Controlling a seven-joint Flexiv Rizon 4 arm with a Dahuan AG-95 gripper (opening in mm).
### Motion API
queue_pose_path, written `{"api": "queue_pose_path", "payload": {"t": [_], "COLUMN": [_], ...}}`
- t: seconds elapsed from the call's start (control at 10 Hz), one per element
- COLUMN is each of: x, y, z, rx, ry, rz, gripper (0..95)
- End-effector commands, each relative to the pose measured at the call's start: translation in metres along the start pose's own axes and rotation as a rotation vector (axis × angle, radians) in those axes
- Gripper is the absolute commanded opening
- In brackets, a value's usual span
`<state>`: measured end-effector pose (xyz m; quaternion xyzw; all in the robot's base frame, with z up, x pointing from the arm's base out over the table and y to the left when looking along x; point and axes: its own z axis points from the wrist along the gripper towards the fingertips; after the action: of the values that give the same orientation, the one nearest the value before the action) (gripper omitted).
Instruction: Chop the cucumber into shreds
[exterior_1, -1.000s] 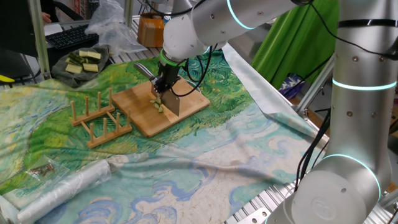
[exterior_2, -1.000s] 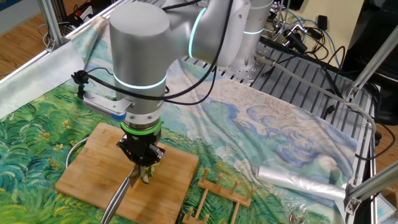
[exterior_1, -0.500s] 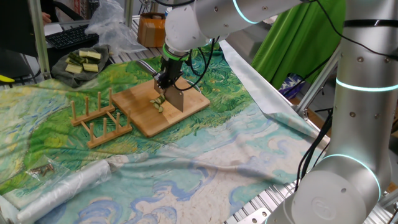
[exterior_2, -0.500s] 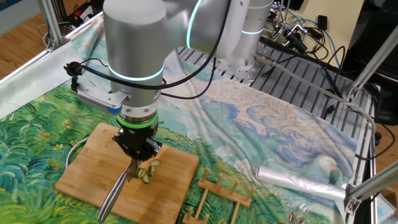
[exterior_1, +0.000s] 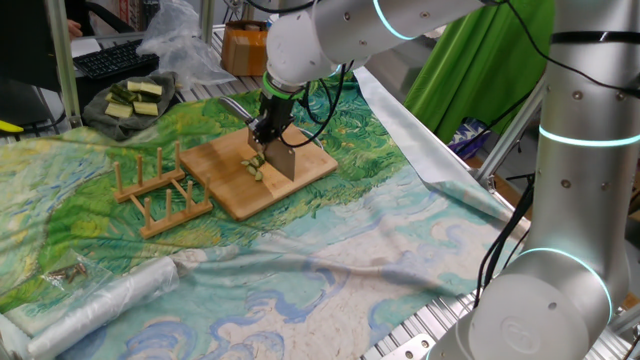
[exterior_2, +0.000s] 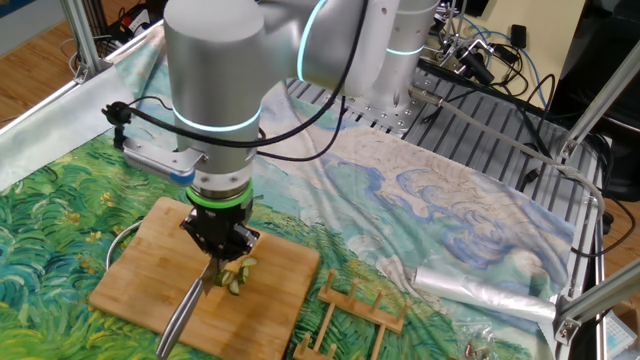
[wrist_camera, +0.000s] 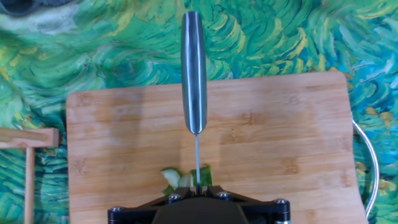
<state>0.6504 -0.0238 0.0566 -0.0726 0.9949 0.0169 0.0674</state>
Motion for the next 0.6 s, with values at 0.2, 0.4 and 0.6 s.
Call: {"api": "queue_pose_path", "payload": {"t": [0.2, 0.4, 0.6], "x": [0.003, 0.002, -0.003], "y": [0.001, 0.002, 0.002], "z": [0.034, 0.026, 0.011], "rx": [-0.010, -0.016, -0.004], "ry": [-0.034, -0.022, 0.003], "rz": [0.005, 0.011, 0.009], "gripper": [0.0, 0.0, 0.0]}}
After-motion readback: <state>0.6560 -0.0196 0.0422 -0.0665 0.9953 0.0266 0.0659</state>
